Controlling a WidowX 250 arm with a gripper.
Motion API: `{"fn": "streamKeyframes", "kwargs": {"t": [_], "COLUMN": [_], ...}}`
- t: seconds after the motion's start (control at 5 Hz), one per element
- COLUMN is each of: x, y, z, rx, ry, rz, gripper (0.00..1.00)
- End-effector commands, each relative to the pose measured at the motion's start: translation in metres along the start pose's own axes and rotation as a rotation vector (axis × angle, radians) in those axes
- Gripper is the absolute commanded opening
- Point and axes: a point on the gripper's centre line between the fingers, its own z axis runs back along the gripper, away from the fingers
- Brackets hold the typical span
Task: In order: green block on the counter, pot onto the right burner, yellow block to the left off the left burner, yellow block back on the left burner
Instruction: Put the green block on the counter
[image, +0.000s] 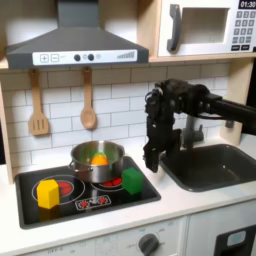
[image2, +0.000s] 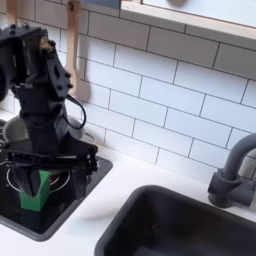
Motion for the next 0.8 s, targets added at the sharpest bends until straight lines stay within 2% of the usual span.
{"fn": "streamKeyframes", "kwargs": {"t": [0.0,0.6], "x": [0.012,0.022], "y": [0.008,0.028], "z": [-0.002,-0.005], "rx": [0.033,0.063], "ry": [-0.009,-0.008], "rz": [0.0,0.043], "gripper": [1.0,1.0]}}
